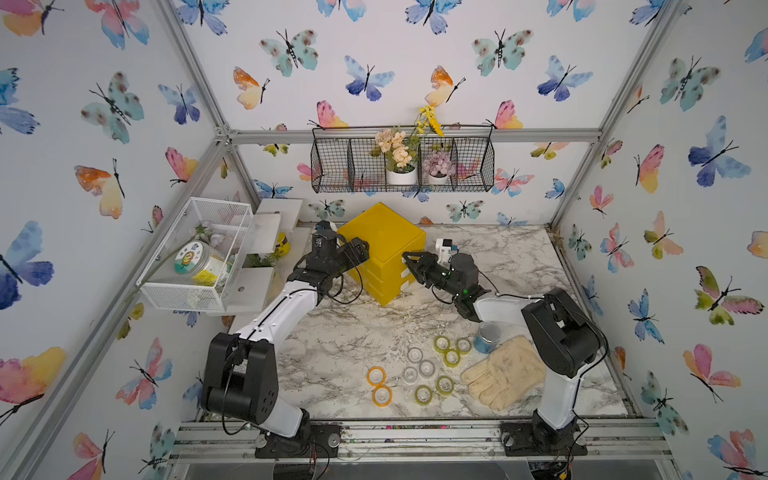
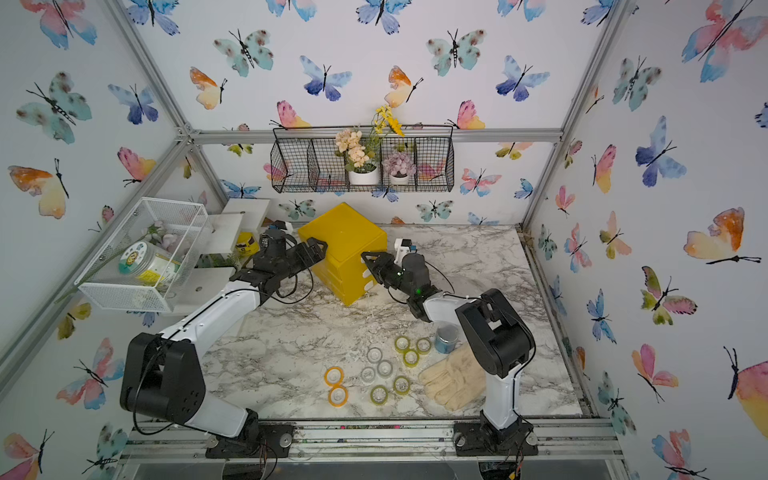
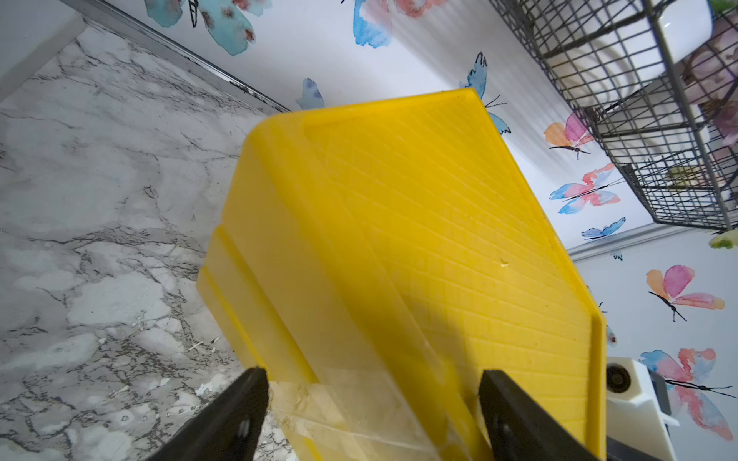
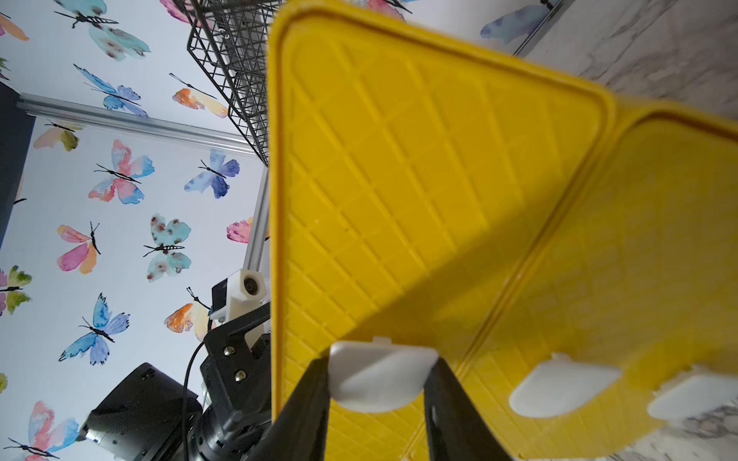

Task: Place the transparent tape into the drawer according to color
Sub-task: Open the drawer in the storage box.

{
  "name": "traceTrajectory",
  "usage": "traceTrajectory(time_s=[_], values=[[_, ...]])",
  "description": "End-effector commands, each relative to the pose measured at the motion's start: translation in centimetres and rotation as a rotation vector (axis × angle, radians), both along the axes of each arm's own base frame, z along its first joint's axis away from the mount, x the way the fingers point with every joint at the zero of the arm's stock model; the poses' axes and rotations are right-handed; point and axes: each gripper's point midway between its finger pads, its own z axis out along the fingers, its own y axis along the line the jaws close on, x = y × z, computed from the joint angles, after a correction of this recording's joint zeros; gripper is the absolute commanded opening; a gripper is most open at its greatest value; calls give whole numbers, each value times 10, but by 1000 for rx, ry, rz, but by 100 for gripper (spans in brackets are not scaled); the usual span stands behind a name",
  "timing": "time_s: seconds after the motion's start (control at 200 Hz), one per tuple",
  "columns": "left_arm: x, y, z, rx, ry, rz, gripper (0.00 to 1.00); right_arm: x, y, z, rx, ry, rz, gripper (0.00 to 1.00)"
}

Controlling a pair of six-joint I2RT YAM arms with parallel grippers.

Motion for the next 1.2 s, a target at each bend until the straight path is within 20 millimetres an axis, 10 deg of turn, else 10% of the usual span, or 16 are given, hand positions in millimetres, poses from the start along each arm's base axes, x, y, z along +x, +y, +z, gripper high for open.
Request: traceTrajectory(time_s=[0.0, 1.196], values=[[-1, -1, -9, 19, 26, -10, 88, -5, -4, 10, 23, -64, -12, 36], [1, 3, -6, 44, 16, 0, 89, -68, -87, -23, -72, 38, -110, 36]])
